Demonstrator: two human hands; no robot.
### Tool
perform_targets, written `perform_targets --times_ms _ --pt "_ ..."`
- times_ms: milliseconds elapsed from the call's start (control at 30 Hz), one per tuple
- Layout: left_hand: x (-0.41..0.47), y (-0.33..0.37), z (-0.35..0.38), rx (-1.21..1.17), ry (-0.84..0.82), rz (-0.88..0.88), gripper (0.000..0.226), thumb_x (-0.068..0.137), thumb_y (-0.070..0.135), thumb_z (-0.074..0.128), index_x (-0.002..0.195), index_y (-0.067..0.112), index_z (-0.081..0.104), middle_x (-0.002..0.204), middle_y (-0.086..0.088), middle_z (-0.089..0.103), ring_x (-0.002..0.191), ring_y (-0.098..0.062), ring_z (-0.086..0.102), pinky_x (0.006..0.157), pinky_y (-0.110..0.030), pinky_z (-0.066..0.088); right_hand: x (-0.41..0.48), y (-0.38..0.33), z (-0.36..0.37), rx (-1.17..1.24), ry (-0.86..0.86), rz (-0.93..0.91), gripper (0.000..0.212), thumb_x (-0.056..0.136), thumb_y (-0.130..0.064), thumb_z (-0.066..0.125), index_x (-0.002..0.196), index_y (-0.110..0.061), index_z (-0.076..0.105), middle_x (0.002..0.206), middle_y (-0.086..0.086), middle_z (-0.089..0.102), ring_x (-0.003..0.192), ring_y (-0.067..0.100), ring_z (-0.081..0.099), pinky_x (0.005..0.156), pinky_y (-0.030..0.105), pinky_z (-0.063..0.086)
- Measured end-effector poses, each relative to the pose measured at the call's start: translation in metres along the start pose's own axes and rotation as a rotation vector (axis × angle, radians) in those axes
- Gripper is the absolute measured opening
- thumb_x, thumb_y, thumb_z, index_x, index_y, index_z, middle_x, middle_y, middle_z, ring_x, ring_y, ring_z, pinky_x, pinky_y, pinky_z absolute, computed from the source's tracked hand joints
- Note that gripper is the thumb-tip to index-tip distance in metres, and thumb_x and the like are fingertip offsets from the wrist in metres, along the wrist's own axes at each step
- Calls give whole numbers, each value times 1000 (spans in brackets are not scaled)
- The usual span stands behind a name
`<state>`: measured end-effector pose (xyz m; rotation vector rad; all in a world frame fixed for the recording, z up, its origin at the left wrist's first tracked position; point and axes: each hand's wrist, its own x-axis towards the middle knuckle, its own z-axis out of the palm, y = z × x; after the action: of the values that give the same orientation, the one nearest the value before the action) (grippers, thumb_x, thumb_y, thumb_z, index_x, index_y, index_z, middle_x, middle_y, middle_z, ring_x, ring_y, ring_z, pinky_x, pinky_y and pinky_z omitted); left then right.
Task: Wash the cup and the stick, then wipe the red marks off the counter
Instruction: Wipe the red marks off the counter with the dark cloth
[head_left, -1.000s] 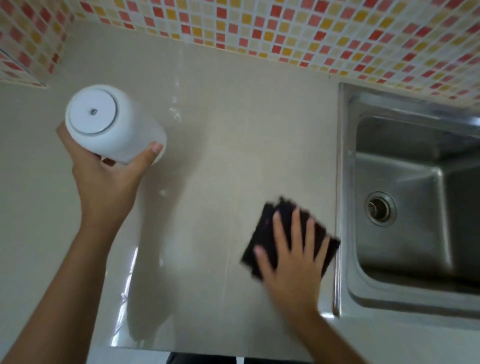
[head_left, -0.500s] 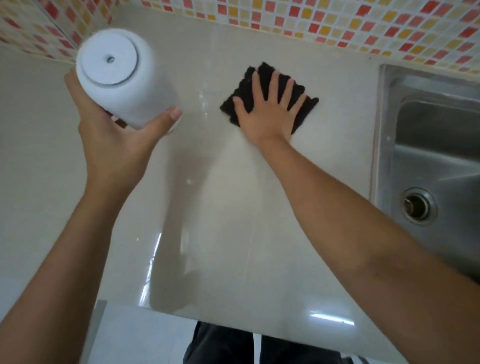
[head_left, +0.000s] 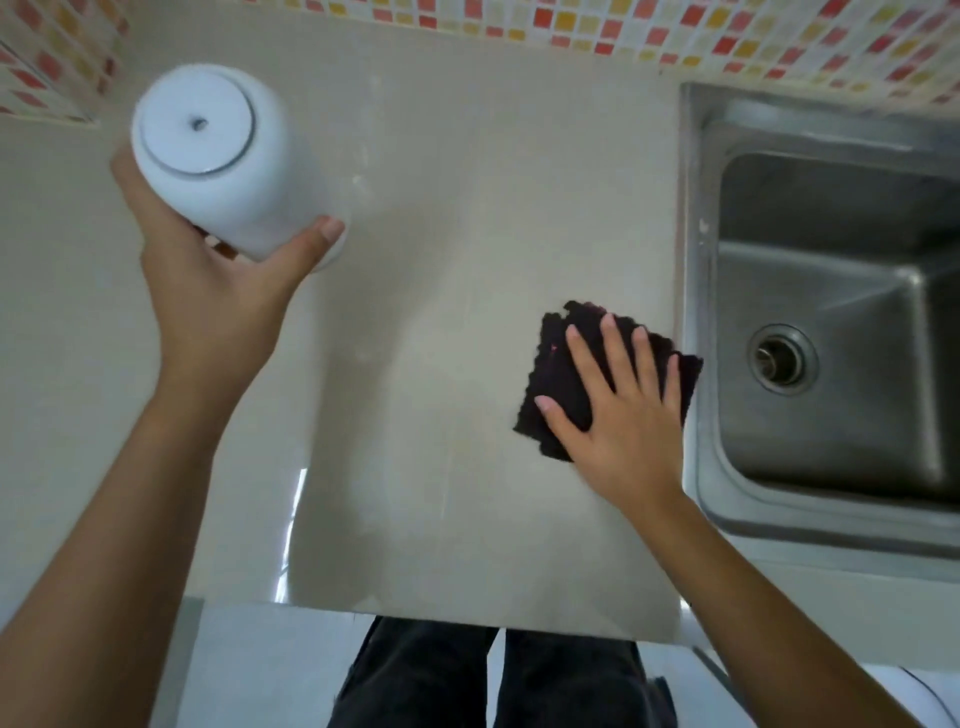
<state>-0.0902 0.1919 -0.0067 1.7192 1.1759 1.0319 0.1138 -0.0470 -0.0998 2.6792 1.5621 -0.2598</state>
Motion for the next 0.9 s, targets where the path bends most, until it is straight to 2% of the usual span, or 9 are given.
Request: perform_targets --times_ms 67,167,300,433,533,600,733,800,900 --pt "-4 0 -3 3 16 0 98 73 37 84 142 0 25 138 -5 52 123 -10 56 99 -25 49 5 -1 0 11 4 92 71 92 -69 28 153 -35 14 163 2 11 149 31 9 118 57 9" --pt "-10 -1 -1 -25 58 -2 97 73 34 84 142 2 23 137 -4 53 121 -11 57 99 -29 50 -7 -57 4 69 30 221 71 94 -67 23 154 -33 11 163 6 8 149 35 5 116 61 8" --pt "-13 2 16 -54 81 -14 94 74 32 84 141 6 23 134 4 51 120 -4 56 99 -31 51 -40 -153 8 164 -57 -142 71 93 -66 31 154 -34 14 163 5 5 149 34 1 116 60 3" --pt "-4 3 21 -2 27 6 94 73 34 84 141 7 25 139 1 49 124 -5 52 98 -23 49 8 -136 9 163 22 -329 71 89 -69 37 151 -37 25 162 -1 14 149 29 10 117 56 8" --pt "2 -3 13 20 19 28 97 70 38 85 142 9 27 139 1 50 125 -7 53 99 -22 48 103 -74 -3 111 131 -132 71 88 -73 30 150 -39 25 161 -2 19 148 27 15 118 55 7" --pt "-1 -7 10 20 27 11 97 69 38 86 141 10 28 138 2 51 124 -7 54 99 -23 48 175 -30 -20 105 74 61 74 88 -76 20 152 -40 15 163 -2 12 149 27 7 118 55 1" --pt "-13 -16 16 0 46 -28 92 64 41 87 136 26 31 137 6 50 125 -9 53 106 -41 46 261 -21 -36 123 20 290 75 89 -73 10 154 -36 2 163 3 -1 148 34 -6 115 60 -7" --pt "-12 -18 25 -25 54 -37 94 63 42 87 135 24 31 136 7 50 126 -11 52 106 -47 44 265 -62 -32 107 36 215 73 91 -71 12 154 -35 2 163 4 -2 148 36 -7 114 60 -8" --pt "-7 -15 37 -48 97 -25 97 64 41 87 138 19 29 138 5 49 127 -10 51 106 -46 45 227 -135 -23 76 40 -116 75 90 -68 26 154 -35 7 163 3 0 148 36 -3 115 58 -5"
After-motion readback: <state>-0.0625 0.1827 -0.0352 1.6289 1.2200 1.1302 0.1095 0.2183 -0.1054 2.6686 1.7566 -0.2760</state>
